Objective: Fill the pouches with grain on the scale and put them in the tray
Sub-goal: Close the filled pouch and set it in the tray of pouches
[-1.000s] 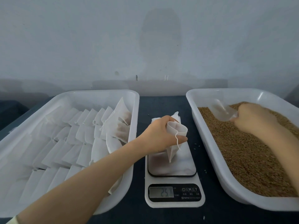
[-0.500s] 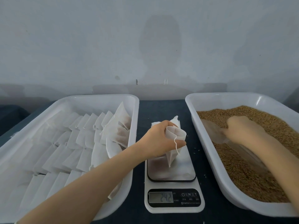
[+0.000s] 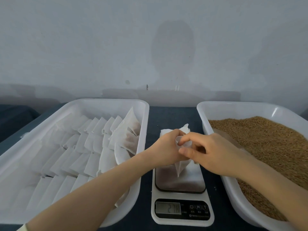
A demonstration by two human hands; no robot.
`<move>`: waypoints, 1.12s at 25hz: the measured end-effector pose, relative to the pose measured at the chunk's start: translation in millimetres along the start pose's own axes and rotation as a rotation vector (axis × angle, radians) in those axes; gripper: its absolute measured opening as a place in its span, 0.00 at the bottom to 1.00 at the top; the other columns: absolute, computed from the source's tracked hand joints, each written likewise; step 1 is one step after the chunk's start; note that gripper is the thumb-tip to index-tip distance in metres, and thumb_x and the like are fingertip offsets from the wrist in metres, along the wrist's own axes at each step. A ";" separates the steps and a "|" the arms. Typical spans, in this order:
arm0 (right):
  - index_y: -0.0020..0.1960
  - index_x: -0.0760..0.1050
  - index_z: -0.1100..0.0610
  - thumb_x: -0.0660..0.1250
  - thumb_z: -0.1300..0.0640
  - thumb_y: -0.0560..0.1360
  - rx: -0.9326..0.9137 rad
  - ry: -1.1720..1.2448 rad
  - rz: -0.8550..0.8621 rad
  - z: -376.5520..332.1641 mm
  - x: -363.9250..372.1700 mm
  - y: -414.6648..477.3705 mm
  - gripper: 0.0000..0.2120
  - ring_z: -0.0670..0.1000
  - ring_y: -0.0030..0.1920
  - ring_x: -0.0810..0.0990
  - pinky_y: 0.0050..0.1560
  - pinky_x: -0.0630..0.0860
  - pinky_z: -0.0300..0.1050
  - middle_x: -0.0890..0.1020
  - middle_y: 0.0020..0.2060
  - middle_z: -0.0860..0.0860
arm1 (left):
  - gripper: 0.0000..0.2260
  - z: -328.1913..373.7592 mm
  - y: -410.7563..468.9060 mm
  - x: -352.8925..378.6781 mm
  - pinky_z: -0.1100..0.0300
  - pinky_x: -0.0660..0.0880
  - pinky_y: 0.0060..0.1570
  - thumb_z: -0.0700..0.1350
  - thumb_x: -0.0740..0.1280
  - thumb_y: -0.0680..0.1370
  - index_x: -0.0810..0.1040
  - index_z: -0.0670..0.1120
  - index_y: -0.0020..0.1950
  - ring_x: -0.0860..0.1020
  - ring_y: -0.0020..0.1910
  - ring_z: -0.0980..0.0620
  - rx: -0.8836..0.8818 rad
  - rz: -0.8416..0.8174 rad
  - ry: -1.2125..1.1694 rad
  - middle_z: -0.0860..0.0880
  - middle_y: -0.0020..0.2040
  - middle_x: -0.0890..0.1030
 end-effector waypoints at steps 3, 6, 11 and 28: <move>0.54 0.72 0.36 0.51 0.29 0.68 -0.017 -0.069 0.034 1.1 -1.1 -1.4 0.21 0.36 0.37 0.74 0.32 0.66 0.33 0.76 0.30 0.38 | 0.20 -0.5 -1.0 0.8 0.78 0.69 0.37 0.49 0.73 0.73 0.67 0.51 0.59 0.74 0.43 0.63 -0.010 -0.015 0.013 0.62 0.45 0.72; 0.52 0.75 0.38 0.57 0.36 0.72 -0.014 -0.082 0.071 3.2 -4.4 -3.1 0.14 0.35 0.40 0.73 0.33 0.67 0.33 0.75 0.33 0.38 | 0.21 -3.5 -1.5 2.2 0.76 0.69 0.37 0.48 0.73 0.72 0.67 0.52 0.60 0.75 0.45 0.62 -0.050 -0.021 -0.044 0.61 0.47 0.74; 0.50 0.67 0.39 0.60 0.38 0.74 0.045 -0.083 0.070 9.6 -1.0 -2.8 0.08 0.38 0.35 0.76 0.31 0.69 0.34 0.77 0.34 0.39 | 0.24 -5.1 -2.8 3.7 0.72 0.70 0.37 0.48 0.73 0.72 0.67 0.50 0.64 0.76 0.47 0.58 -0.080 -0.033 -0.085 0.57 0.51 0.76; 0.45 0.78 0.45 0.68 0.60 0.74 0.107 0.145 0.278 35.6 -16.4 -5.6 0.09 0.42 0.36 0.80 0.40 0.78 0.40 0.81 0.35 0.42 | 0.04 -8.3 -4.4 -29.2 0.76 0.71 0.37 0.46 0.67 0.78 0.79 0.53 0.44 0.79 0.38 0.65 -0.064 0.128 -0.015 0.60 0.37 0.81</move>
Point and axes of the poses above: each hand's wrist, its own y-axis towards the middle knuckle, its own x-axis out of the palm, z = x × y, the point moved 8 cm from there along y, towards the middle knuckle
